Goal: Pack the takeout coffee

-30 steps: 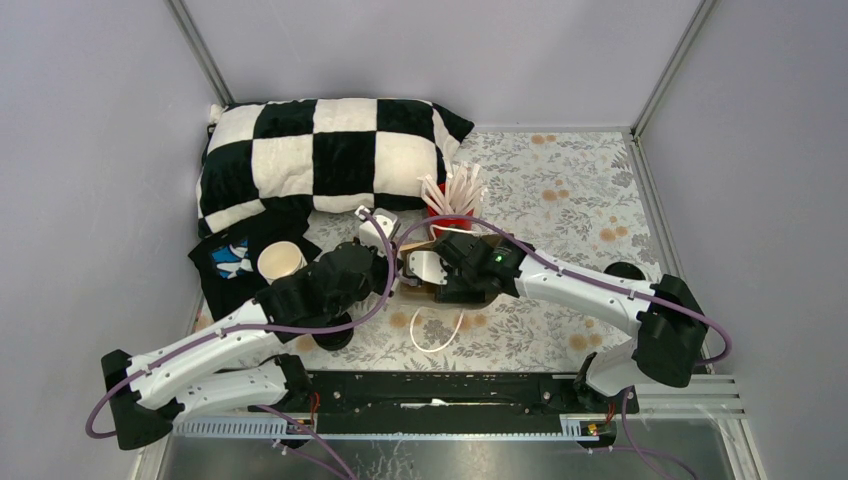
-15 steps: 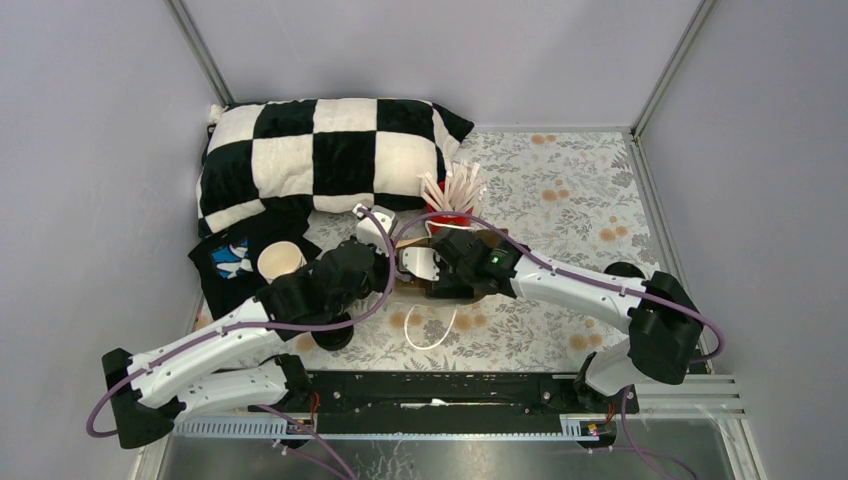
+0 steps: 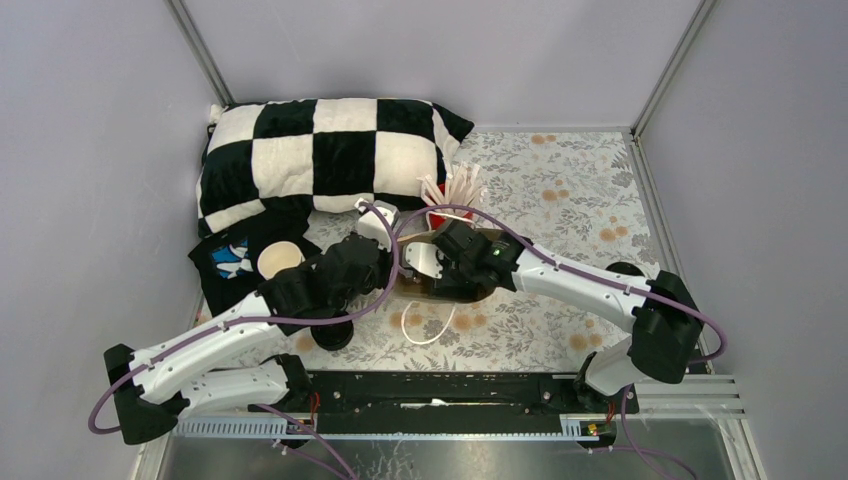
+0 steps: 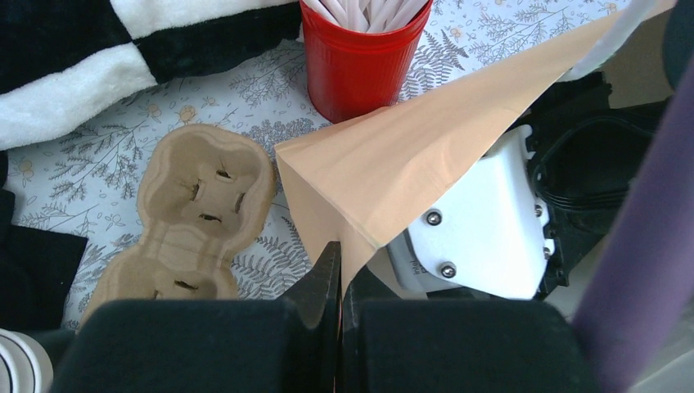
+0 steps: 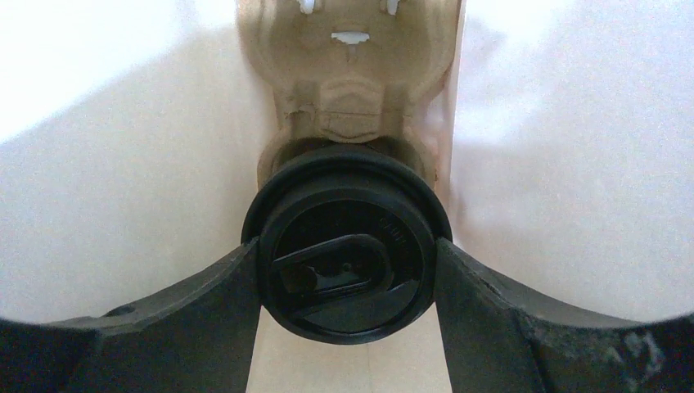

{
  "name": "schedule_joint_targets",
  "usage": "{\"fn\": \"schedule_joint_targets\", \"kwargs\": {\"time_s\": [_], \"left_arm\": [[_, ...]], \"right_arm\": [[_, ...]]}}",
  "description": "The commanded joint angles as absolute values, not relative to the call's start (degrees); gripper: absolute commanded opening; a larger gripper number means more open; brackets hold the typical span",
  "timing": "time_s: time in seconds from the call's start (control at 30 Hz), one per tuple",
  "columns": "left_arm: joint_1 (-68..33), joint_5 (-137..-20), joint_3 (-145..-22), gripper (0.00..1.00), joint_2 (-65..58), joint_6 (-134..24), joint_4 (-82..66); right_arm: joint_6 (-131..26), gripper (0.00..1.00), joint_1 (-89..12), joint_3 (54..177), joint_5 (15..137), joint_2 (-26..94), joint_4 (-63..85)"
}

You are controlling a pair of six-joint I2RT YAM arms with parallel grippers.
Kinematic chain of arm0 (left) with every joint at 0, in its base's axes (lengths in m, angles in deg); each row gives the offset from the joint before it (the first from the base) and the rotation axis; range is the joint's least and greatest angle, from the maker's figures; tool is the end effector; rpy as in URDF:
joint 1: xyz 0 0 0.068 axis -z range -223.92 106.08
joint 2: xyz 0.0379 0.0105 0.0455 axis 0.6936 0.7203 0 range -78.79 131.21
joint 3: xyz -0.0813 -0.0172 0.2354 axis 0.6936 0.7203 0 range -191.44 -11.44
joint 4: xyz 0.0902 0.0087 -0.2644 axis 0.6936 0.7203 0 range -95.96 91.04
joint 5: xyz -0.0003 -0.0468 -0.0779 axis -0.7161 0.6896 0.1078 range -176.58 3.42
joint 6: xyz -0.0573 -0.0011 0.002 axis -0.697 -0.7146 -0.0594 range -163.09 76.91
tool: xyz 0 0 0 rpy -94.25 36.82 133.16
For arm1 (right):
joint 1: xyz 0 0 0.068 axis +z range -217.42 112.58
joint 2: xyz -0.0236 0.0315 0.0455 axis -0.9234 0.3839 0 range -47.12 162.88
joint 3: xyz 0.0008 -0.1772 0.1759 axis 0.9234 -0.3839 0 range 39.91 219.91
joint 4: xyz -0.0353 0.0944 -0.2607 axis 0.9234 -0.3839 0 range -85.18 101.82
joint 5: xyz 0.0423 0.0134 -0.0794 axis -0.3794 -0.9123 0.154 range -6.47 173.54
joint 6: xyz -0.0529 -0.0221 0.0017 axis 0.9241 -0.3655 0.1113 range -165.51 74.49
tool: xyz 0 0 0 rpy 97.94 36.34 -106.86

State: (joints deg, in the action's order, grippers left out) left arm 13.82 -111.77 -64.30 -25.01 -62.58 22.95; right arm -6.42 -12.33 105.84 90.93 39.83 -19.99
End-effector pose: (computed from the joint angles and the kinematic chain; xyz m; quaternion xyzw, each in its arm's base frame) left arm 0.1423 -0.1932 0.3078 0.1734 0.8336 -0.1579 0.5001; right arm 0.2014 0.2795 0.2233 -0.6788 0.6590 -0.0163 0.3234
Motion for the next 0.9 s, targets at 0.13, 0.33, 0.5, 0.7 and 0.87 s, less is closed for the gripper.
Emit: {"fn": "schedule_joint_targets", "kwargs": {"time_s": [0.13,0.33,0.5,0.7,0.87], "left_arm": [[14.1,-114.6,-65.9,0.0,-23.2,-64.9,24.8],[14.2,-114.6,-64.4,0.0,-23.4,-66.0,23.6],[14.2,-114.3,-65.5,0.0,-22.3,-66.8,24.6],[14.1,-114.1,-68.0,0.0,-21.0,-67.7,26.5],[14.1,-111.2,-70.5,0.0,-21.0,-68.1,27.4]], "right_arm": [[-15.8,1.0,-11.1,109.1,87.9,36.1,-29.6],[-18.7,1.0,-7.7,111.2,92.3,36.1,-31.7],[-25.1,1.0,-4.6,113.5,96.9,34.7,-33.3],[-28.8,1.0,-1.0,114.1,103.5,36.1,-32.7],[-30.7,0.86,-0.6,116.2,103.9,39.6,-32.6]]}}
